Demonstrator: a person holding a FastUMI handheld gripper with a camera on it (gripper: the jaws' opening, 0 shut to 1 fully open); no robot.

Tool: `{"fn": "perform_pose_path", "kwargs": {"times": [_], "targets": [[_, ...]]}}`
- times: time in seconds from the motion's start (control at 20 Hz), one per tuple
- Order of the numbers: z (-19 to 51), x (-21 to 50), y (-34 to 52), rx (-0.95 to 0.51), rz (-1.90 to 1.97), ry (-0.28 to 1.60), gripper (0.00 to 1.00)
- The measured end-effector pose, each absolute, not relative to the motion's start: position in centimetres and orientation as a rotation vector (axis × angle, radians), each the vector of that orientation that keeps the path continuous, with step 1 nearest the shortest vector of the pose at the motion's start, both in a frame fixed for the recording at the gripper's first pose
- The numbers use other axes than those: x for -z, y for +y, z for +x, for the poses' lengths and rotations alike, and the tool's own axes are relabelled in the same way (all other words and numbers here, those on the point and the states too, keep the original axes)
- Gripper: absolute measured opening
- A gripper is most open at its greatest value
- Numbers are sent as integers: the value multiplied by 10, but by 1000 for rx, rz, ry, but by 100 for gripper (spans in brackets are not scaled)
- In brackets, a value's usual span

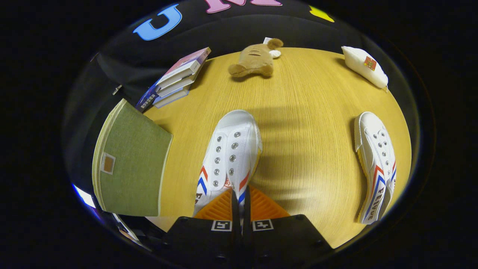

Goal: Open the storage box then place both shoes into the box .Put the left shoe in first, then the right shoe, with the right side of both shoes facing outward in a uniform manner.

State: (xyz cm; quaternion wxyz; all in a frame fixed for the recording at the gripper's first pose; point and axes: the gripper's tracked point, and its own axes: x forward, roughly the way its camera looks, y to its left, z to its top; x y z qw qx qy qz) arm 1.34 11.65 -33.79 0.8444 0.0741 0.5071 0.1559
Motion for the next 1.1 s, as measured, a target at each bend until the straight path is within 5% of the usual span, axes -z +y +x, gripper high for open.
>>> {"fn": "perform_pose_path", "kwargs": {"times": [0.6, 1.1], "targets": [[-27, 186, 157, -177, 389, 940, 5], [-52, 121, 301, -304, 500, 916, 5]]}}
